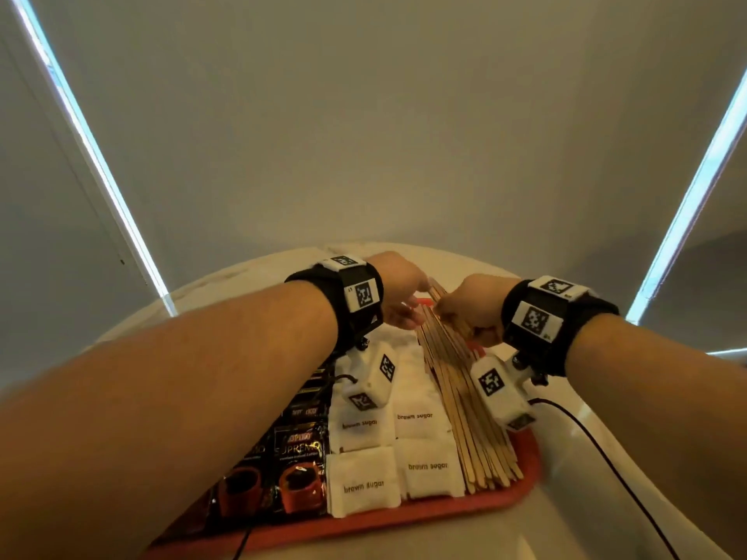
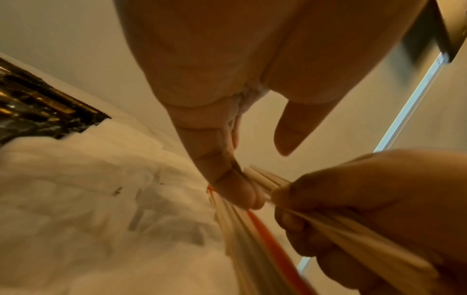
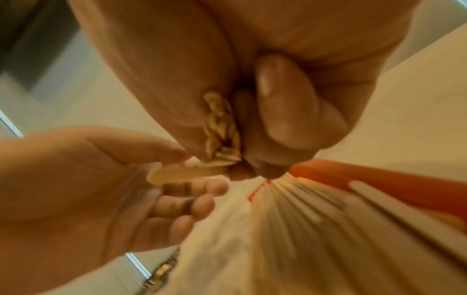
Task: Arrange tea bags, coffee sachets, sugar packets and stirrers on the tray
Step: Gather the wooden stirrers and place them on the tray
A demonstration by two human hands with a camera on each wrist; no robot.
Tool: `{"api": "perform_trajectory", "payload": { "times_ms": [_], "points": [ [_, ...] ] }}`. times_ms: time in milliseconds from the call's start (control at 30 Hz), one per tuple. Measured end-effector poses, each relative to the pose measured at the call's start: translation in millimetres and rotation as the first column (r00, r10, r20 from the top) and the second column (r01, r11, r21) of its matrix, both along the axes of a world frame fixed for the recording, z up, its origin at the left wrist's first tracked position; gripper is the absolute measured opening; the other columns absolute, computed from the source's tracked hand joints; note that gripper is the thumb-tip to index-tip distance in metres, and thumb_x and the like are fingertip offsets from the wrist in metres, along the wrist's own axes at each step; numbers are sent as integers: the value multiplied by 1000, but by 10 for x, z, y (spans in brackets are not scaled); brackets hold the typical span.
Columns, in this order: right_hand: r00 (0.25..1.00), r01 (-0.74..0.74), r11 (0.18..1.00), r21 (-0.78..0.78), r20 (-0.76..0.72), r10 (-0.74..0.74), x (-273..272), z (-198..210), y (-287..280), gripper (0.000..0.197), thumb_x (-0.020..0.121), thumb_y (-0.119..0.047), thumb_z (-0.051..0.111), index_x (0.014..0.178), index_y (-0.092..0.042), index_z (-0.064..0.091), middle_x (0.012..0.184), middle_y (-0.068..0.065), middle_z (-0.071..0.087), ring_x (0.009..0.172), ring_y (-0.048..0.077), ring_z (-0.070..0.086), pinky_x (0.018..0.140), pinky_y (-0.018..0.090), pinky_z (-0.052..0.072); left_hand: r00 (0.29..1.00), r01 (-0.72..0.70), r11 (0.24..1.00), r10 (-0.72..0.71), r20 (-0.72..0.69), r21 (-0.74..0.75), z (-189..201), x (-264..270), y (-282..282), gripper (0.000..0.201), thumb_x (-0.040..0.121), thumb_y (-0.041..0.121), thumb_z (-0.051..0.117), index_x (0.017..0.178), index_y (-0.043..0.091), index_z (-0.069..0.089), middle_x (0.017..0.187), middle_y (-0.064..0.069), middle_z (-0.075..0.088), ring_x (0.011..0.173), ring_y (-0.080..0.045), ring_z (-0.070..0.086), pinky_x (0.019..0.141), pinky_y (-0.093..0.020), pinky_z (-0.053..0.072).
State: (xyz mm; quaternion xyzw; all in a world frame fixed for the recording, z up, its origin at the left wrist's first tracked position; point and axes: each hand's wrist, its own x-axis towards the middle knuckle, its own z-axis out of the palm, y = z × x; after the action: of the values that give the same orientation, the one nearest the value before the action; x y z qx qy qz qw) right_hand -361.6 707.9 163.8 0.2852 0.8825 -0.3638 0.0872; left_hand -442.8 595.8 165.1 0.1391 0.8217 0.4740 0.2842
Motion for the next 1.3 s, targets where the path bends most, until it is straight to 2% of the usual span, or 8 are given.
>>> {"api": "perform_trajectory", "payload": {
  "times_ms": [100, 200, 367, 700, 833, 967, 1133, 1300],
  "points": [
    [996, -60, 988, 145, 69, 51, -72, -77, -10, 31, 101, -37, 57, 88, -10, 66, 68, 6, 59, 56, 18, 55, 62, 29, 48, 998, 54, 992, -51, 27, -113, -127, -61, 6, 13, 107, 8, 54, 108, -2, 61, 100, -17, 65, 71, -29, 69, 62, -38, 64],
    [991, -102, 978, 183, 105, 83, -150, -107, -11, 34, 100, -43, 59, 87, -12, 64, 71, 5, 60, 57, 18, 55, 60, 28, 46, 995, 96, 967, -103, -18, -234, -166, -63, -16, 10, 104, 7, 59, 103, 0, 66, 93, -14, 70, 81, -29, 74, 83, -43, 65],
    [980, -143, 955, 261, 170, 100, -198, -89, 43, 37, 97, -47, 62, 92, -11, 64, 75, 6, 62, 62, 18, 56, 61, 27, 46, 957, 162, 896, -244, -156, -413, -237, -90, -7, 28, 97, 8, 70, 124, 3, 67, 114, -18, 76, 107, -32, 76, 97, -46, 61],
    [991, -36, 996, 86, 128, 25, -139, -135, 244, 32, 94, -40, 70, 90, -9, 73, 63, 2, 61, 52, 15, 52, 53, 24, 45, 871, 173, 832, -379, -312, -527, -188, -13, 33, 47, 79, 21, 90, 123, 20, 71, 105, -3, 70, 92, -20, 70, 76, -31, 61],
    [994, -18, 996, 92, 111, 8, -145, -186, 291, 30, 92, -38, 73, 100, -10, 72, 73, 5, 65, 62, 17, 58, 63, 28, 53, 871, 138, 860, -342, -353, -491, -277, -36, 101, 33, 89, 24, 79, 120, 17, 71, 113, -6, 72, 98, -22, 72, 85, -34, 64],
    [990, -42, 997, 68, 135, 33, -127, -201, 293, 26, 93, -29, 73, 111, -11, 69, 101, 10, 77, 87, 22, 75, 85, 33, 61, 870, 127, 849, -344, -354, -513, -306, -50, 145, 39, 82, 31, 86, 115, 17, 71, 108, -5, 73, 98, -21, 71, 89, -37, 63],
    [997, -15, 998, 57, 78, 11, -128, -192, 305, 18, 95, -21, 69, 111, -13, 69, 99, 11, 76, 78, 20, 73, 68, 29, 62, 836, 169, 831, -406, -369, -531, -247, -46, 123, 51, 86, 16, 82, 133, 25, 65, 116, 4, 59, 96, -15, 62, 65, -23, 53],
    [997, 19, 997, 75, 79, -25, -126, -218, 314, 16, 97, -22, 65, 107, -10, 71, 93, 10, 77, 82, 22, 76, 77, 35, 64, 822, 176, 811, -433, -369, -558, -253, -37, 84, 40, 84, 21, 84, 122, 22, 72, 114, 1, 70, 100, -16, 66, 69, -23, 51]
  ]
}}
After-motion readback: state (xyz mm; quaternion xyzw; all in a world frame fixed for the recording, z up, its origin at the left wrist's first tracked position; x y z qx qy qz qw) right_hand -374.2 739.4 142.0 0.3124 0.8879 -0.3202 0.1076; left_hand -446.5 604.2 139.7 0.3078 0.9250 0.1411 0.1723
